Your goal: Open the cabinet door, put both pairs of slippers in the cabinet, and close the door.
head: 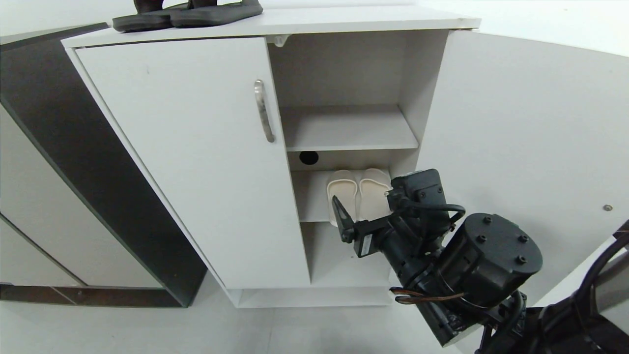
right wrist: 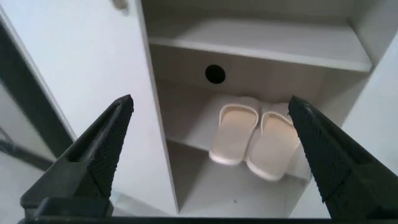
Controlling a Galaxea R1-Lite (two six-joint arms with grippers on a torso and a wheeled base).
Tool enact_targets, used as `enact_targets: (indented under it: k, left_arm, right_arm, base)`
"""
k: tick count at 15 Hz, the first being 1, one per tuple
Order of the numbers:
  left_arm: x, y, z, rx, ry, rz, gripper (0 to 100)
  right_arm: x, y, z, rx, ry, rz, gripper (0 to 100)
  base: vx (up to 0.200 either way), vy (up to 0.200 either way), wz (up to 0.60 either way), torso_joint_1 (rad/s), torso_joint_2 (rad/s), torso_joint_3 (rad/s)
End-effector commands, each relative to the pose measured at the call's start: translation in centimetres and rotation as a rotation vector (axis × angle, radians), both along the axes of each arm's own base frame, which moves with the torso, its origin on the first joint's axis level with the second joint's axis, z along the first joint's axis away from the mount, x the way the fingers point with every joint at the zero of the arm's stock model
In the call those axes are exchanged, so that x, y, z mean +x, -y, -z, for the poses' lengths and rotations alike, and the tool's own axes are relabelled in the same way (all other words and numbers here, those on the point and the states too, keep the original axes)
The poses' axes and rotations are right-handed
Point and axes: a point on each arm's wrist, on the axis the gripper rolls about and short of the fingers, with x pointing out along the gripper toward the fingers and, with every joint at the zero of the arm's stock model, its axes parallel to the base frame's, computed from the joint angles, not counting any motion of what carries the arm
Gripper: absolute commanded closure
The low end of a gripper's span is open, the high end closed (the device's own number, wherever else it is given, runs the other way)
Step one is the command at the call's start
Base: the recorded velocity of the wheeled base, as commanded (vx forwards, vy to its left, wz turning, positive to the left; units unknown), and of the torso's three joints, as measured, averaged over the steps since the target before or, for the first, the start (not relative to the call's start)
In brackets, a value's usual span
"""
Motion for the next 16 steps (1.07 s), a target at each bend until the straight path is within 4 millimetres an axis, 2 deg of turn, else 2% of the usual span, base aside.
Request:
enact_targets:
  k: [1,9,16]
  left_arm:
    - [0.0,0.0,0.0,0.0,0.0,-0.001,100]
    - [0.0,0.0,0.0,-0.002,0.0,0.001,100]
    - [0.0,0.0,0.0,-0.002,0.0,-0.001,100]
  right_arm:
    - [-0.1,-0.1,0.3,-0.013,-0.003,-0.02,0]
    - [1.1,1.1,0.6,-0.026,-0.012,0.029,0]
    - [1.2,2.3,1.1,-0.058,-0.03,0.052,0]
  base:
    - [0.0,0.2,0.0,0.007,0.01,0.007]
    - [0.0,0.2,0.0,0.002,0.0,0.004]
    - [0.0,0.2,0.0,0.001,0.0,0.0]
